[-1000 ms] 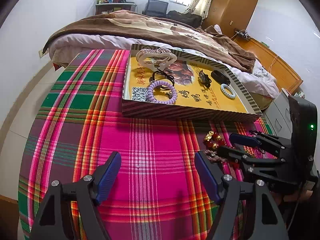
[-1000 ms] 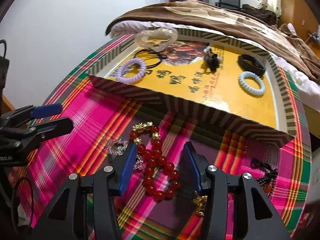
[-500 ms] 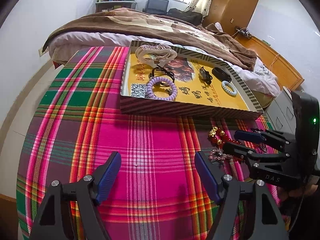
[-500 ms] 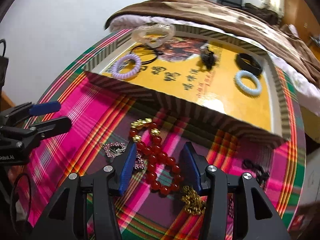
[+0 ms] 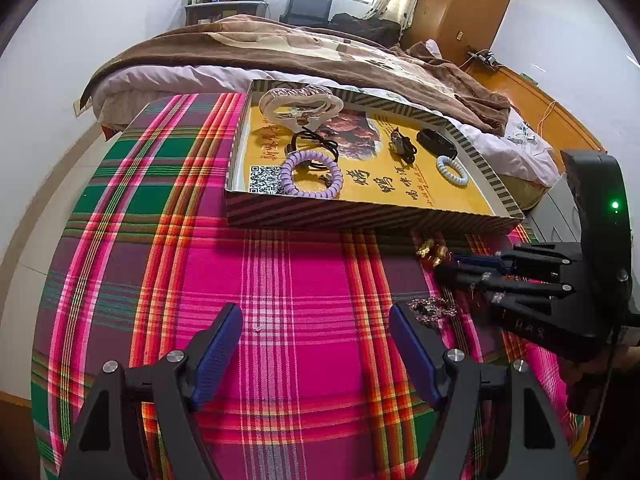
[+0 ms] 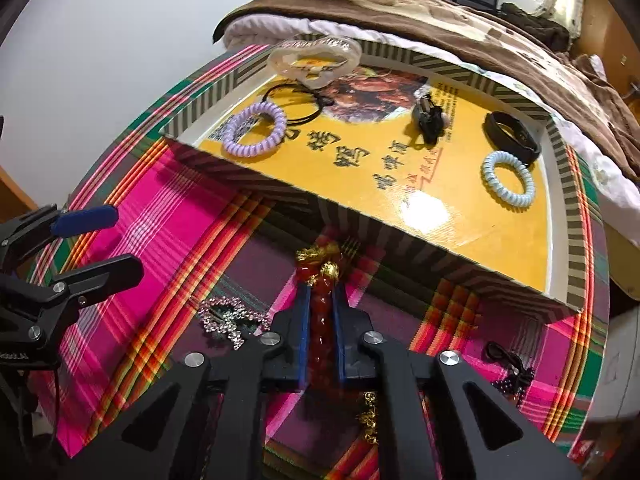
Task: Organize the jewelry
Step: 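Reach down and grasp the red bead bracelet on the cloth with the right tool, then grasp the silver rhinestone brooch with the left tool while the right tool holds the bracelet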
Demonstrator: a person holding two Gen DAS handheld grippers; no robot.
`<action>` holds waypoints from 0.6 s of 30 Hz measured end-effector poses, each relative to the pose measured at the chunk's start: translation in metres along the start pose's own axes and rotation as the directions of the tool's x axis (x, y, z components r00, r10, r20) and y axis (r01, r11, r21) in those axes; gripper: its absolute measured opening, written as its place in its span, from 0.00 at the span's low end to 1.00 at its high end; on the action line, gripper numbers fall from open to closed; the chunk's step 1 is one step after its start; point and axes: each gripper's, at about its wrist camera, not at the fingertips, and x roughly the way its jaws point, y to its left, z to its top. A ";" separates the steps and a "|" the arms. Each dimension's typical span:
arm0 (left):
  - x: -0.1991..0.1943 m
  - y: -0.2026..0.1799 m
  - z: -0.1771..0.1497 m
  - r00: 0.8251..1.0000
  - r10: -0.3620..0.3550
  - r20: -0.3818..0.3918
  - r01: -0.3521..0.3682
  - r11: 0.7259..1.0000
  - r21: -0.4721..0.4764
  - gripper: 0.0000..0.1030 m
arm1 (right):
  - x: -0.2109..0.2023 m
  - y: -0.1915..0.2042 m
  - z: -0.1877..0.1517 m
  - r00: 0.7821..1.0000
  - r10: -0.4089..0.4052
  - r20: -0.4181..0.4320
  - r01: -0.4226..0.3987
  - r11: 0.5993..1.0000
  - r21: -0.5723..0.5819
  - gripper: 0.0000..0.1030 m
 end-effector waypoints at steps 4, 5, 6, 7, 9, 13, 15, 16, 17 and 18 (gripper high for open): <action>0.000 -0.002 0.000 1.000 0.001 -0.004 -0.001 1.000 0.009 0.73 | -0.006 -0.009 -0.006 0.999 0.027 0.040 -0.029 0.998 0.058 0.10; 0.000 -0.003 0.001 1.000 -0.002 -0.005 0.002 1.000 0.016 0.73 | -0.010 -0.011 -0.007 0.998 0.035 0.056 -0.039 0.997 0.071 0.10; 0.001 -0.004 0.001 1.000 -0.004 -0.007 0.004 1.000 0.022 0.73 | -0.014 -0.013 -0.008 0.996 0.044 0.078 -0.051 0.995 0.083 0.10; 0.001 -0.006 0.002 1.000 -0.007 -0.008 0.007 1.000 0.027 0.73 | -0.021 -0.016 -0.009 0.993 0.057 0.104 -0.068 0.993 0.099 0.10; 0.003 -0.010 0.003 1.000 -0.012 -0.012 0.013 0.999 0.043 0.76 | -0.032 -0.019 -0.011 0.987 0.073 0.142 -0.091 0.988 0.122 0.10; 0.008 -0.019 0.006 0.999 -0.045 -0.024 0.047 0.996 0.076 0.78 | -0.056 -0.022 -0.016 0.973 0.084 0.214 -0.116 0.983 0.141 0.10; 0.012 -0.024 0.008 0.997 -0.062 -0.042 0.066 0.993 0.096 0.78 | -0.066 -0.022 -0.019 0.966 0.083 0.244 -0.122 0.981 0.151 0.10; 0.014 -0.026 0.009 0.997 -0.065 -0.046 0.069 0.992 0.104 0.78 | -0.072 -0.023 -0.021 0.962 0.086 0.260 -0.130 0.979 0.155 0.10; 0.016 -0.028 0.010 0.996 -0.072 -0.052 0.077 0.990 0.118 0.78 | -0.078 -0.024 -0.024 0.957 0.088 0.276 -0.136 0.978 0.160 0.10; 0.018 -0.030 0.011 0.995 -0.083 -0.061 0.090 0.987 0.129 0.78 | -0.085 -0.027 -0.027 0.952 0.089 0.293 -0.143 0.975 0.168 0.10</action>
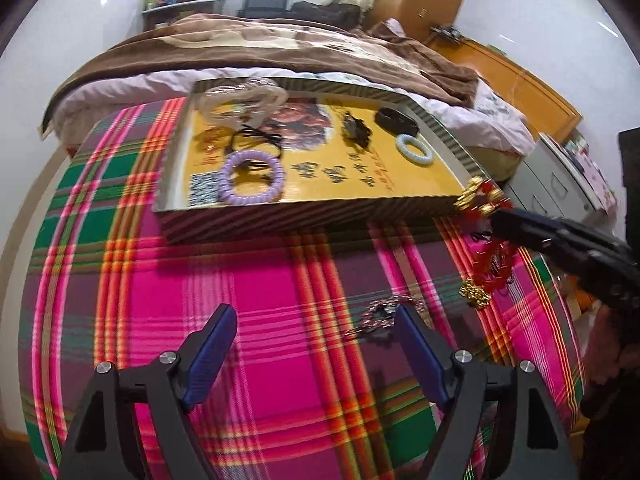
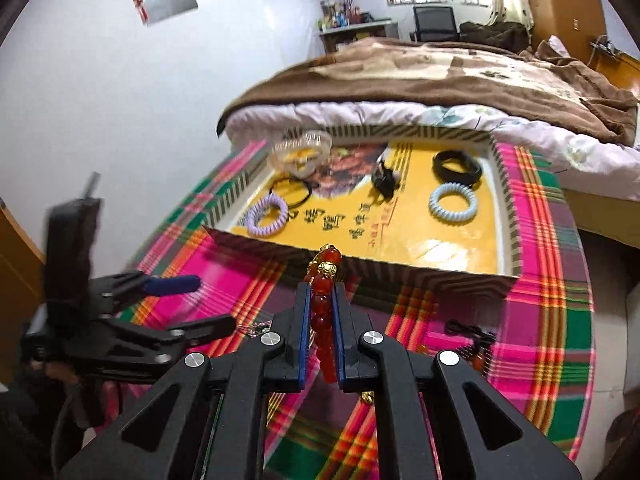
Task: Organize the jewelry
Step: 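Grasp the silver rhinestone brooch with the left tool while the right tool holds the bracelet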
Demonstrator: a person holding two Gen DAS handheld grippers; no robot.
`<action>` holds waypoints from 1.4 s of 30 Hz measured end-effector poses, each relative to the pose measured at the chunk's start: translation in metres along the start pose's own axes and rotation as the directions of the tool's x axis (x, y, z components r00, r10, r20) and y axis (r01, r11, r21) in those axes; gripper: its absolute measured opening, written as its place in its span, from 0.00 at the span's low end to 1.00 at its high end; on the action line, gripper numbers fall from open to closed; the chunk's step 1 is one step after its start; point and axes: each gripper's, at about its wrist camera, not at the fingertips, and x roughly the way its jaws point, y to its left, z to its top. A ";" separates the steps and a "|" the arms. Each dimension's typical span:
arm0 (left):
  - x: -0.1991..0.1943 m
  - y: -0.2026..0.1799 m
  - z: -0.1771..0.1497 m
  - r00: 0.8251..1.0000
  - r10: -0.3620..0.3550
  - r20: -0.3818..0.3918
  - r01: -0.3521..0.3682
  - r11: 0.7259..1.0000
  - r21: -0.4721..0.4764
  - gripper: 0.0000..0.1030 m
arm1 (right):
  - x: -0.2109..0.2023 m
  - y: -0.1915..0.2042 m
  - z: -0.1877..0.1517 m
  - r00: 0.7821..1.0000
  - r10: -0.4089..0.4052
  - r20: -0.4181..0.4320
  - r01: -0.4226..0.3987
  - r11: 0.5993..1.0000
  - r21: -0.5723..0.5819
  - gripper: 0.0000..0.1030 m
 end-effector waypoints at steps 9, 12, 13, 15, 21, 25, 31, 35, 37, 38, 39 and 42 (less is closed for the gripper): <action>0.019 -0.029 0.005 0.999 -0.018 -0.041 0.024 0.990 0.142 0.78 | -0.046 -0.013 -0.017 0.997 -0.022 0.074 0.019 0.999 0.037 0.10; 0.026 -0.039 0.003 0.998 -0.018 -0.055 0.027 0.984 0.178 0.78 | -0.053 -0.016 -0.022 0.996 -0.026 0.080 0.022 0.999 0.049 0.10; 0.028 -0.042 0.003 0.998 -0.014 -0.059 0.025 0.982 0.185 0.78 | -0.054 -0.016 -0.023 0.996 -0.030 0.084 0.026 0.998 0.050 0.10; 0.034 -0.048 0.001 0.997 0.004 -0.075 0.012 0.977 0.213 0.78 | -0.056 -0.017 -0.024 0.996 -0.028 0.086 0.024 0.998 0.050 0.10; 0.035 -0.056 -0.002 0.996 0.069 -0.047 -0.055 0.965 0.257 0.61 | -0.060 -0.022 -0.026 0.995 -0.031 0.099 0.025 0.998 0.062 0.10; 0.033 -0.055 -0.003 0.996 0.075 -0.043 -0.061 0.963 0.261 0.49 | -0.064 -0.026 -0.027 0.994 -0.032 0.109 0.024 0.997 0.072 0.10; 0.030 -0.055 -0.003 0.996 0.079 -0.034 -0.067 0.964 0.256 0.36 | -0.067 -0.029 -0.030 0.993 -0.039 0.112 0.030 0.996 0.082 0.10; 0.026 -0.054 -0.001 0.996 0.088 -0.012 -0.082 0.966 0.246 0.22 | -0.068 -0.030 -0.031 0.992 -0.036 0.118 0.026 0.996 0.088 0.10; 0.022 -0.054 0.000 0.996 0.088 0.007 -0.087 0.966 0.243 0.17 | -0.069 -0.030 -0.031 0.992 -0.038 0.120 0.027 0.996 0.090 0.10; 0.021 -0.053 0.000 0.996 0.089 0.006 -0.088 0.966 0.242 0.16 | -0.069 -0.029 -0.031 0.992 -0.038 0.120 0.027 0.996 0.091 0.10; 0.021 -0.052 0.000 0.996 0.088 0.005 -0.087 0.967 0.241 0.16 | -0.069 -0.029 -0.031 0.992 -0.038 0.121 0.027 0.996 0.090 0.10; 0.019 -0.049 0.000 0.996 0.091 0.011 -0.091 0.970 0.226 0.12 | -0.070 -0.030 -0.032 0.992 -0.037 0.124 0.026 0.995 0.093 0.10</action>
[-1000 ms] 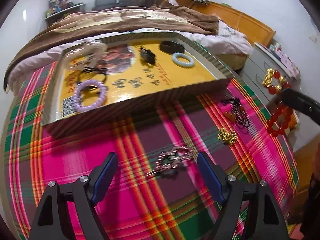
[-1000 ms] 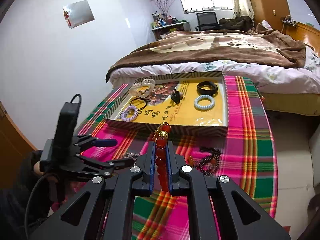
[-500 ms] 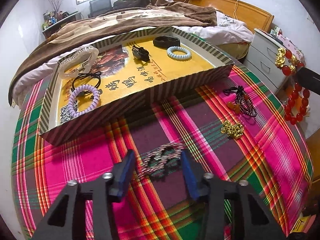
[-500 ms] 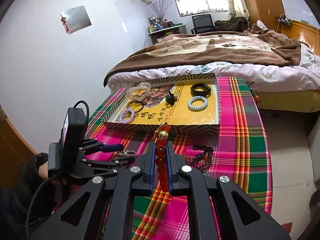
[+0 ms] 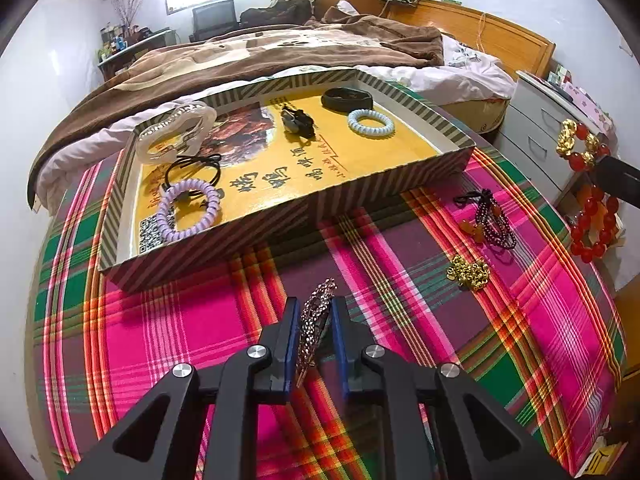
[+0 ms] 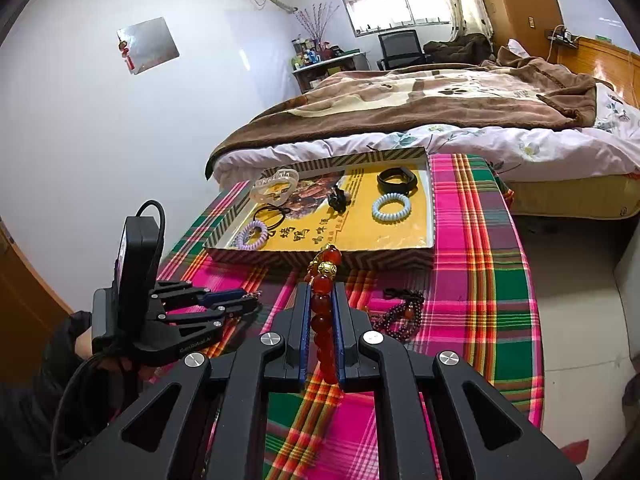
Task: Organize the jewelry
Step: 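Grasp the silver rhinestone brooch with the left tool while the right tool holds the bracelet, then carry the red bracelet and silver brooch over the yellow box with both tools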
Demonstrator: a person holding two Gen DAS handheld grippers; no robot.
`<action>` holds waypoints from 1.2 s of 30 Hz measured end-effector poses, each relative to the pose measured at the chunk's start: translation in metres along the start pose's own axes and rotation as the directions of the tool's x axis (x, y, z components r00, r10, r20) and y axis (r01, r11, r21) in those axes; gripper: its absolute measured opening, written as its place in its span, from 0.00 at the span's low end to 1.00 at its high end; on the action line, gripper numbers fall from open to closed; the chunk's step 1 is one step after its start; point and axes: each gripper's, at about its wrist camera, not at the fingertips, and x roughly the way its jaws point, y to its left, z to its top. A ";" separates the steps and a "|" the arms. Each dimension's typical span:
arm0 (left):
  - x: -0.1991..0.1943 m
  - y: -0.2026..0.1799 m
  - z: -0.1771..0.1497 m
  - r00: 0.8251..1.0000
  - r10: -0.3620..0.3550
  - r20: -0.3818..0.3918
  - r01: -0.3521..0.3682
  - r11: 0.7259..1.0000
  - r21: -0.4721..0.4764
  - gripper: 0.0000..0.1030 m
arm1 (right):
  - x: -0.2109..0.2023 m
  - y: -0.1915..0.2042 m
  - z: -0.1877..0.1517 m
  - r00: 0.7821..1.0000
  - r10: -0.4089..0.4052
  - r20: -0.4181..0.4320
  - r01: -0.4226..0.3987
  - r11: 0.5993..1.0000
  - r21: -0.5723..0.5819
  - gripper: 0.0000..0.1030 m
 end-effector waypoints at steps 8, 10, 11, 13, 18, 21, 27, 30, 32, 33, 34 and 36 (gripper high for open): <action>-0.013 0.005 0.001 0.999 0.012 0.031 -0.011 1.000 -0.018 0.09 | 0.000 0.001 -0.001 1.000 0.001 0.003 -0.001 1.000 0.006 0.10; -0.017 0.007 0.002 0.999 0.007 0.037 -0.006 1.000 -0.024 0.09 | 0.000 0.002 -0.001 1.000 0.001 0.004 -0.001 1.000 0.005 0.10; -0.018 0.007 0.003 0.999 0.011 0.042 -0.010 1.000 -0.024 0.09 | 0.000 0.002 0.000 1.000 -0.001 0.004 0.001 1.000 0.005 0.10; -0.021 0.009 0.005 0.999 0.007 0.047 -0.006 1.000 -0.028 0.09 | 0.000 0.002 0.002 1.000 -0.003 0.007 0.003 1.000 0.003 0.10; -0.032 0.015 0.016 0.997 0.005 0.071 -0.002 0.999 -0.042 0.09 | 0.000 0.002 0.012 1.000 -0.018 0.023 0.018 1.000 0.000 0.10; -0.037 0.018 0.027 0.996 0.011 0.087 -0.008 0.999 -0.043 0.09 | 0.003 0.002 0.022 0.999 -0.031 0.032 0.031 0.999 -0.011 0.10; -0.037 0.027 0.055 0.993 0.005 0.114 0.001 0.999 -0.052 0.09 | 0.022 -0.002 0.049 0.999 -0.042 0.032 0.042 0.999 -0.018 0.10; -0.034 0.032 0.069 0.992 -0.005 0.124 0.012 0.998 -0.061 0.09 | 0.037 -0.006 0.064 0.999 -0.047 0.025 0.047 0.999 -0.020 0.10; -0.030 0.035 0.077 0.992 -0.005 0.127 0.013 0.998 -0.062 0.09 | 0.048 -0.010 0.076 0.999 -0.049 0.021 0.049 0.999 -0.017 0.10; -0.027 0.036 0.083 0.992 -0.004 0.128 0.012 0.998 -0.062 0.09 | 0.053 -0.011 0.080 0.999 -0.049 0.017 0.050 0.999 -0.018 0.10; -0.024 0.037 0.087 0.992 -0.005 0.127 0.013 0.998 -0.063 0.09 | 0.060 -0.014 0.087 0.999 -0.046 0.010 0.046 0.999 -0.019 0.10; -0.017 0.041 0.096 0.992 -0.007 0.126 0.015 0.998 -0.062 0.09 | 0.074 -0.018 0.097 0.999 -0.043 -0.001 0.043 0.999 -0.018 0.10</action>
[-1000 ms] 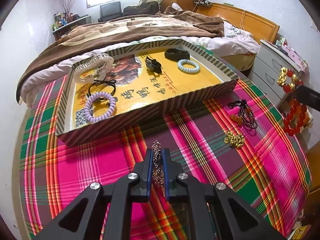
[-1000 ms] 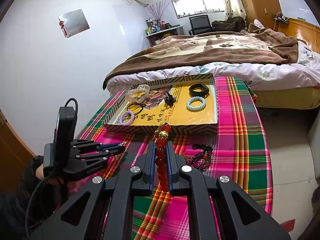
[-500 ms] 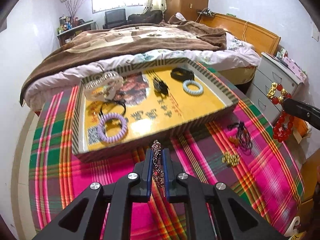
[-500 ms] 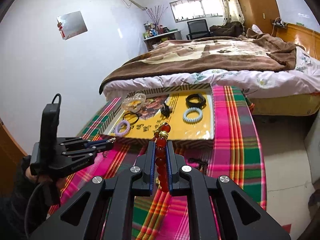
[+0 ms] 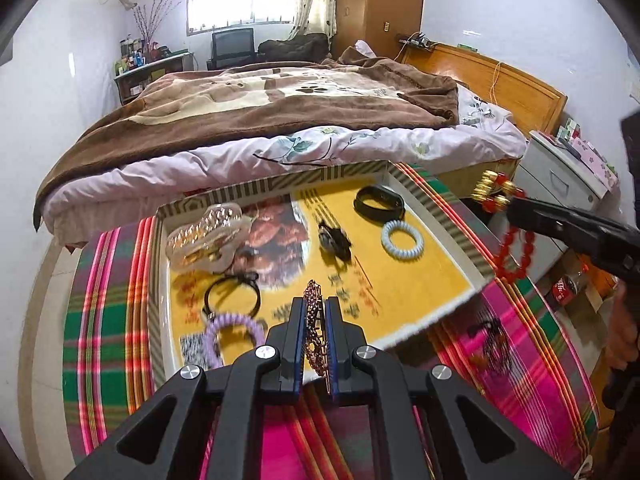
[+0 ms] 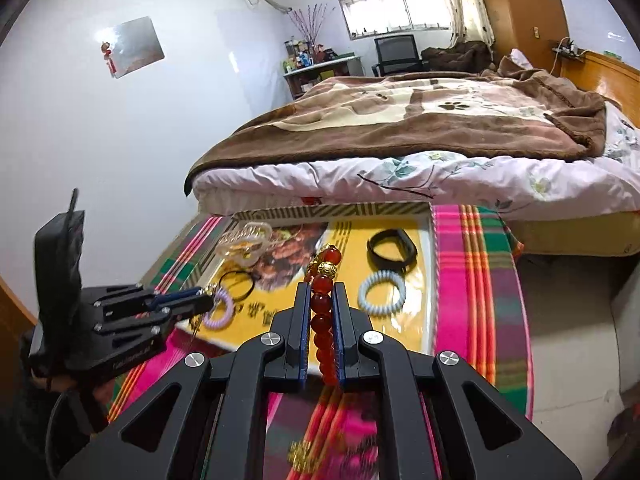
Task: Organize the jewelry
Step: 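Carry the red bracelet and silver brooch over the yellow box with both tools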
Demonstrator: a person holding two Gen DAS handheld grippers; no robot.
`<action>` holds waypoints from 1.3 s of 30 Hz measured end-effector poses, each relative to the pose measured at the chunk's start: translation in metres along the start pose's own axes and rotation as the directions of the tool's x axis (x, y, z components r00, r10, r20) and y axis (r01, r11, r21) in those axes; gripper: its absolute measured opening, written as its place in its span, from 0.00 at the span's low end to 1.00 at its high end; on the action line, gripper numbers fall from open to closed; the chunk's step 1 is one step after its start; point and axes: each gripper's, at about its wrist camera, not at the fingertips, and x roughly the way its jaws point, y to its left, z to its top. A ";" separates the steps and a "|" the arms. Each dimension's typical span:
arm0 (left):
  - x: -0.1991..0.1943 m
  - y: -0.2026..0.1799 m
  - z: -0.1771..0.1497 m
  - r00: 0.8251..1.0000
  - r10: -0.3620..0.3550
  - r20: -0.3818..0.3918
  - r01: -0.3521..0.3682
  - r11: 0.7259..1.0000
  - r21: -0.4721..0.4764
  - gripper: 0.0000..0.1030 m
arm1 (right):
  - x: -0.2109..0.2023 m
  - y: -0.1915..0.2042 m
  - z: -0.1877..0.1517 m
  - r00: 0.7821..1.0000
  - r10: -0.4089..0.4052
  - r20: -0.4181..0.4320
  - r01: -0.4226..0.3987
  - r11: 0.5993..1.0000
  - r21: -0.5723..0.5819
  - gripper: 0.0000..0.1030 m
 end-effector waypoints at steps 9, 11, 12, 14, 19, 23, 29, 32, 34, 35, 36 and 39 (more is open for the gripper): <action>0.048 0.018 0.026 0.999 -0.008 -0.035 0.007 1.000 -0.029 0.09 | 0.080 -0.017 0.035 0.995 0.020 -0.097 -0.019 1.000 0.010 0.10; 0.058 0.021 0.029 0.999 -0.001 -0.044 0.000 1.000 -0.030 0.09 | 0.095 -0.019 0.041 0.993 0.015 -0.115 -0.015 1.000 0.009 0.10; 0.063 0.022 0.031 0.999 0.000 -0.050 -0.002 1.000 -0.028 0.09 | 0.105 -0.021 0.044 0.991 0.019 -0.132 -0.018 1.000 0.010 0.10; 0.072 0.025 0.033 0.998 0.000 -0.059 -0.002 0.999 -0.033 0.09 | 0.119 -0.024 0.048 0.988 0.017 -0.152 -0.015 1.000 0.013 0.10; 0.092 0.035 0.035 0.997 0.003 -0.081 -0.007 0.998 -0.059 0.09 | 0.150 -0.027 0.055 0.978 0.028 -0.205 -0.027 1.000 0.010 0.10; 0.102 0.038 0.034 0.996 0.007 -0.090 -0.013 0.998 -0.065 0.09 | 0.168 -0.026 0.056 0.971 0.023 -0.238 -0.024 1.000 -0.001 0.10; 0.112 0.040 0.029 0.994 0.011 -0.106 -0.019 0.997 -0.070 0.09 | 0.184 -0.026 0.057 0.965 0.021 -0.261 -0.025 1.000 -0.013 0.10; 0.115 0.041 0.028 0.993 0.013 -0.114 -0.022 0.996 -0.082 0.09 | 0.190 -0.028 0.056 0.963 0.004 -0.270 -0.008 1.000 -0.012 0.10; 0.114 0.041 0.028 0.994 0.009 -0.108 -0.018 0.996 -0.084 0.09 | 0.193 -0.029 0.055 0.962 -0.007 -0.273 0.004 1.000 -0.013 0.10; 0.114 0.041 0.028 0.994 0.007 -0.108 -0.017 0.996 -0.086 0.09 | 0.194 -0.030 0.055 0.961 -0.015 -0.276 0.012 1.000 -0.013 0.10; 0.115 0.041 0.028 0.994 0.008 -0.109 -0.018 0.996 -0.088 0.09 | 0.195 -0.030 0.055 0.960 -0.019 -0.279 0.017 1.000 -0.011 0.10; 0.115 0.043 0.028 0.993 0.015 -0.113 -0.025 0.996 -0.091 0.09 | 0.197 -0.032 0.055 0.958 -0.022 -0.285 0.021 1.000 -0.005 0.11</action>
